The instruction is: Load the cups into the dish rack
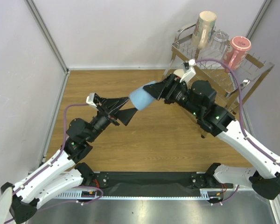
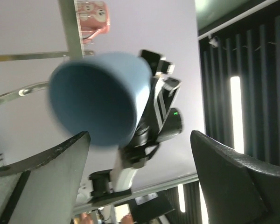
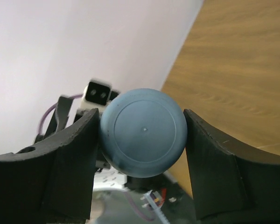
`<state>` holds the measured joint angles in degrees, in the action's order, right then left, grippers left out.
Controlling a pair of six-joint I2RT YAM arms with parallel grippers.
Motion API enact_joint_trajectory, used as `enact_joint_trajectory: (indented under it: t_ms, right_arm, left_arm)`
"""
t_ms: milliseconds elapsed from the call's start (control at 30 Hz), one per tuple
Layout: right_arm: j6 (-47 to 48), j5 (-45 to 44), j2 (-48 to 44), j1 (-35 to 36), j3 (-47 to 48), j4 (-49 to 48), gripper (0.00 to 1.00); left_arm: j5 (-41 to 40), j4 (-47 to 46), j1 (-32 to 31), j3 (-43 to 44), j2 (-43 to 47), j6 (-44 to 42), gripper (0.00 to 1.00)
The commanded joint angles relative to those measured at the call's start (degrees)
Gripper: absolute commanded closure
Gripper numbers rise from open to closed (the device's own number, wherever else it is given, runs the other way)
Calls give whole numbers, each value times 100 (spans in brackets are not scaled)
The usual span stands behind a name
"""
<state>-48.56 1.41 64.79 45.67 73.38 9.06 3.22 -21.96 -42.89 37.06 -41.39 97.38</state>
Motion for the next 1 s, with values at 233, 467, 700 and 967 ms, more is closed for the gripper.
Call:
enact_joint_trajectory:
  t_ms: [233, 467, 700, 967]
  right_arm:
    - [2490, -2440, 490, -673, 2713, 1915, 100]
    - [3641, -3224, 1201, -1499, 3927, 2153, 100]
    - [4205, -3770, 1703, -1956, 4192, 1722, 100]
    - [4574, -4333, 2055, -2220, 4571, 2021, 100]
  left_arm:
    - [679, 3449, 448, 887, 527, -2344, 9]
    - [1110, 5840, 484, 2472, -492, -4751, 15]
    - [1268, 6537, 484, 3035, -985, -5826, 16]
    - [900, 7240, 519, 3589, -1319, -6741, 15]
